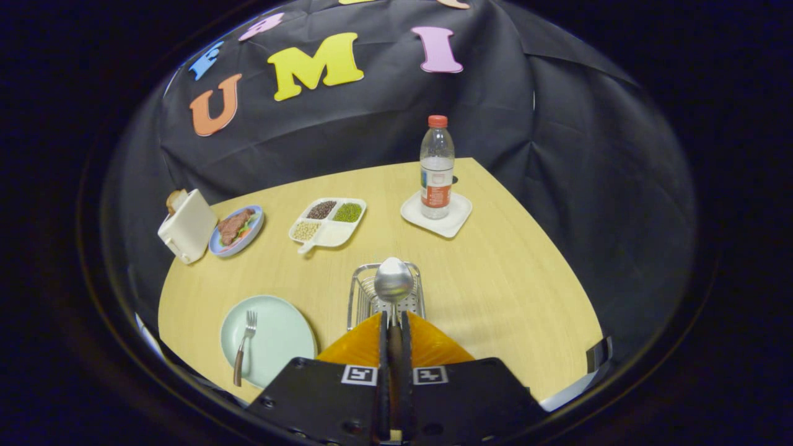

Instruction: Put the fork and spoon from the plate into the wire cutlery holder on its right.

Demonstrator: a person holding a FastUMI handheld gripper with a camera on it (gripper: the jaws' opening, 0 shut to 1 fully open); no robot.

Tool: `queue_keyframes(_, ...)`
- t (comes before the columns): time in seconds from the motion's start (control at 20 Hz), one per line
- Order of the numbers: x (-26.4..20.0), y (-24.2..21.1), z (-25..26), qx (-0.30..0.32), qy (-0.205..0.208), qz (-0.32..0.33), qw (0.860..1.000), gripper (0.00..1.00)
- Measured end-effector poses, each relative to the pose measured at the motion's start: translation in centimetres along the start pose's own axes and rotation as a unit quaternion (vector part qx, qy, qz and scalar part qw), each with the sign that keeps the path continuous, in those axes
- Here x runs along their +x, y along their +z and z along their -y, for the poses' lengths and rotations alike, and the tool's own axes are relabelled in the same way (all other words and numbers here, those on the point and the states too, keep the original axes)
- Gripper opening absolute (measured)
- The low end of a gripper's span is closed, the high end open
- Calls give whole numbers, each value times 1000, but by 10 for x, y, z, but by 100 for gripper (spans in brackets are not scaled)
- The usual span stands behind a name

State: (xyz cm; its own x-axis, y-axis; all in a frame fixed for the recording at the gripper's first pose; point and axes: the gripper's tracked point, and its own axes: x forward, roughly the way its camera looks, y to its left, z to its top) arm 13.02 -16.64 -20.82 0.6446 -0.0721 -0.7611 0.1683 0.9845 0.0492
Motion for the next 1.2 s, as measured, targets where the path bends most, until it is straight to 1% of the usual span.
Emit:
queue_keyframes(0.05,-1,-2,1,1,0,3,1000,14)
queue_keyframes(0.2,-10,2,0,5,3,12,1000,14)
queue_keyframes(0.3,-14,-2,0,5,-2,17,1000,29)
queue_keyframes(0.4,-21,0,-5,2,0,23,1000,33)
queue_keyframes(0.6,-38,-1,-19,-8,-10,40,999,68)
queue_keyframes(0.7,-48,1,-31,-14,-9,59,998,83)
queue_keyframes(0.8,-57,3,-49,-19,0,81,997,96)
queue_keyframes(1.05,-63,-13,-95,-31,6,87,996,97)
queue_keyframes(1.2,-61,-24,-125,-32,18,87,996,97)
